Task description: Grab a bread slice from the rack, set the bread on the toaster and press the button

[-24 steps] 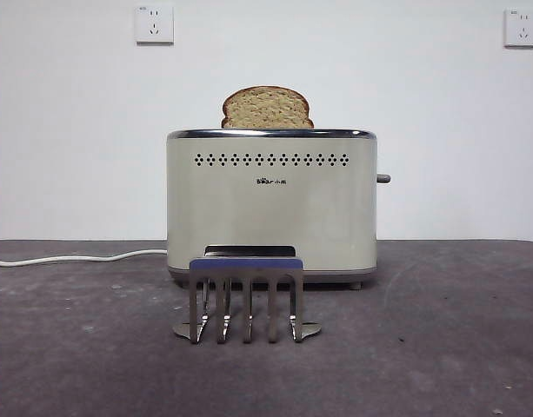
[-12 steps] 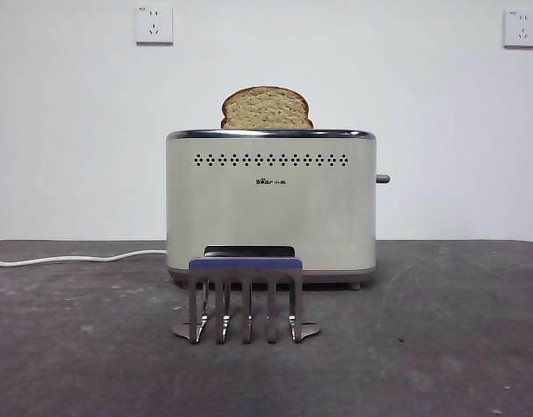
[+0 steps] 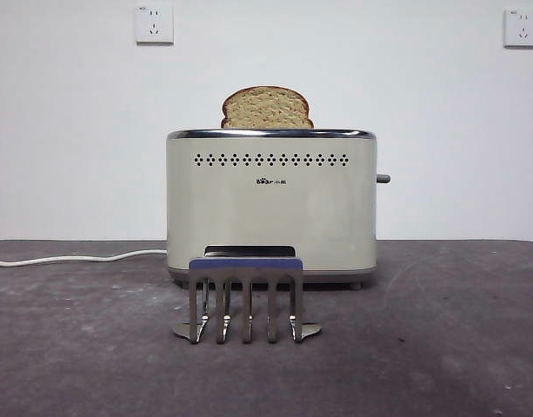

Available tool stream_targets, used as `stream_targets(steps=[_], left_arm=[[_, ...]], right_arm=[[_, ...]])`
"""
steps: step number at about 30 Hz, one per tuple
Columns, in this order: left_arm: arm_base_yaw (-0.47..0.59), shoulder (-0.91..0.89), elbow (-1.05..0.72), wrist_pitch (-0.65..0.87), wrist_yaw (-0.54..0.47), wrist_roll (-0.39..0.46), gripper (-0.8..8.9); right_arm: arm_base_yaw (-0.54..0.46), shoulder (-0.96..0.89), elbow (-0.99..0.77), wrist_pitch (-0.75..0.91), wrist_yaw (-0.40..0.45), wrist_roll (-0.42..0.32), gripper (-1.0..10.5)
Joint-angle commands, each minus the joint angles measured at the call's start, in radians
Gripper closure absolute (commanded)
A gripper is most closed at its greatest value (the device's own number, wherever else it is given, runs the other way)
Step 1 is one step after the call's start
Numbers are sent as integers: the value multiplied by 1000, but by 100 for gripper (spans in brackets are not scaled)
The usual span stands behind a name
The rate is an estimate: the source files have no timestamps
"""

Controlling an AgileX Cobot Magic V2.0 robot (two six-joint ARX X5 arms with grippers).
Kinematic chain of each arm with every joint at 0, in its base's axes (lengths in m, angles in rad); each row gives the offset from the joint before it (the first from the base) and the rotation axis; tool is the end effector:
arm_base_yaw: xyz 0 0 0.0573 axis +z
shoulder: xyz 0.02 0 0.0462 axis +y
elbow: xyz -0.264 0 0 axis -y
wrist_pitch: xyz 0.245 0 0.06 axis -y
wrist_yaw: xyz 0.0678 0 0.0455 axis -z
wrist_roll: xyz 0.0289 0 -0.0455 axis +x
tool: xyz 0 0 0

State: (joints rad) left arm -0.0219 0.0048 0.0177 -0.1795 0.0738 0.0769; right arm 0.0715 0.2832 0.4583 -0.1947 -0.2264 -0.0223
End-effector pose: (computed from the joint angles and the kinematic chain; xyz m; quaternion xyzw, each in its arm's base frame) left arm 0.0954 -0.0042 0.1519 0.0361 0.0813 -0.0508 0.9947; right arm 0.0926 0.0131 0.2772 -0.0103 0.0081 0.1485 0.9888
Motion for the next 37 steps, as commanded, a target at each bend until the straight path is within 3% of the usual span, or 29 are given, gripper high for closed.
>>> stream_targets(steps=[1,8,17,37], left_arm=[[3,-3,-13,0,5,-9,816],[3,-3,-13,0,5,-9,816],[3,-3,-13,0,5,-9,816],[3,-3,-13,0,5,-9,816]], right_arm=[[0,-67,-111,53,52,37,946],[0,-200,-313,64,54,48,946],[0,-283,-444,55,53,93,946],[1,-277,-452,25,73,119,946]])
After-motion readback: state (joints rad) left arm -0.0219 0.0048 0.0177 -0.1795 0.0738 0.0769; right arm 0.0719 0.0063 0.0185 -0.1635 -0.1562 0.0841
